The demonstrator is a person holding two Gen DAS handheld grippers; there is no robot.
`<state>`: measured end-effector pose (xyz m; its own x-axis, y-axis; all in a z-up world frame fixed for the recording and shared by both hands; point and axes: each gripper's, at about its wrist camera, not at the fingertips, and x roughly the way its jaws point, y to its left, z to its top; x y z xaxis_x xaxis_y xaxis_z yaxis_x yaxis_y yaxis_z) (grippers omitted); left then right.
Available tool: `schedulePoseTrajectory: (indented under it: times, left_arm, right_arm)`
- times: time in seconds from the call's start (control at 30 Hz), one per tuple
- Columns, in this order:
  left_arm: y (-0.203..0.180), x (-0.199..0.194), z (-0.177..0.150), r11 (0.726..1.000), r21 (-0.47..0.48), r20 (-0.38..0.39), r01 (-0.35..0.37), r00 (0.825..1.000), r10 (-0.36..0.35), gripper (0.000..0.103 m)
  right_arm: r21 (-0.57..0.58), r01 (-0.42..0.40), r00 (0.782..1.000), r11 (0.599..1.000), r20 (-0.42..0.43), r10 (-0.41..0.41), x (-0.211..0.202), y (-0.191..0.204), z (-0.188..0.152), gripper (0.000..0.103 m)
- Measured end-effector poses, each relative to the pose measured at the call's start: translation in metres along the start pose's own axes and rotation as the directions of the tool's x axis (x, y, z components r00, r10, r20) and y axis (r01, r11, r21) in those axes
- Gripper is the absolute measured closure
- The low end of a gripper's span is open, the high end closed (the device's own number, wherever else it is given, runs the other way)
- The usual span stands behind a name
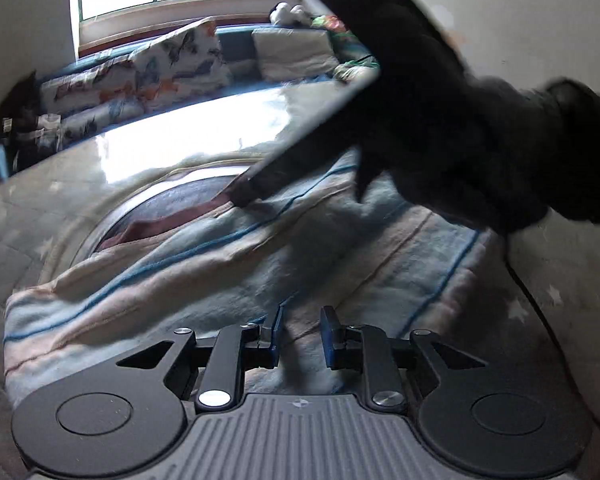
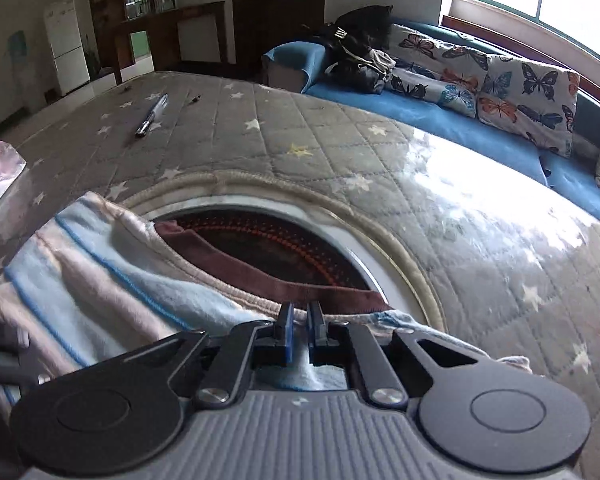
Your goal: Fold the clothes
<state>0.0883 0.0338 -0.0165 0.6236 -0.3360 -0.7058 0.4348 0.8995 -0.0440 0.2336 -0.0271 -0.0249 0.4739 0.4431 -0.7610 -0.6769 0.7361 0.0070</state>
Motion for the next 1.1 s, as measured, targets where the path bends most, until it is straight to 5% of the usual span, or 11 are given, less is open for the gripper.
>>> schedulePoseTrajectory:
  times: [0.3, 0.53, 0.7, 0.83, 1.1]
  left_arm:
    - [0.001, -0.006, -0.005, 1.000, -0.019, 0.009, -0.002, 1.000, 0.003, 0.080]
    - [-0.002, -0.008, -0.007, 1.000, -0.015, 0.003, -0.005, 1.000, 0.005, 0.080]
    - [-0.002, -0.010, -0.005, 1.000, -0.024, 0.009, -0.014, 1.000, 0.014, 0.080]
    - [-0.006, -0.010, -0.003, 1.000, -0.008, 0.014, 0.002, 1.000, -0.001, 0.080]
    - [-0.007, -0.006, -0.007, 1.000, -0.017, 0.004, 0.014, 1.000, -0.014, 0.079]
  right_arm:
    - [0.079, 0.038, 0.999, 0.996, 0.023, -0.040, -0.005, -0.020, 0.005, 0.096]
    - [-0.031, -0.043, 0.999, 0.999, 0.010, 0.043, -0.046, 0.012, -0.029, 0.096]
    - [-0.017, -0.015, 1.000, 1.000, -0.017, 0.015, -0.048, 0.010, -0.056, 0.097]
    - [-0.011, -0.001, 1.000, 1.000, 0.012, 0.002, -0.056, 0.008, -0.045, 0.096]
    - [-0.008, -0.113, 0.994, 0.994, -0.003, 0.113, -0.017, 0.017, -0.016, 0.096]
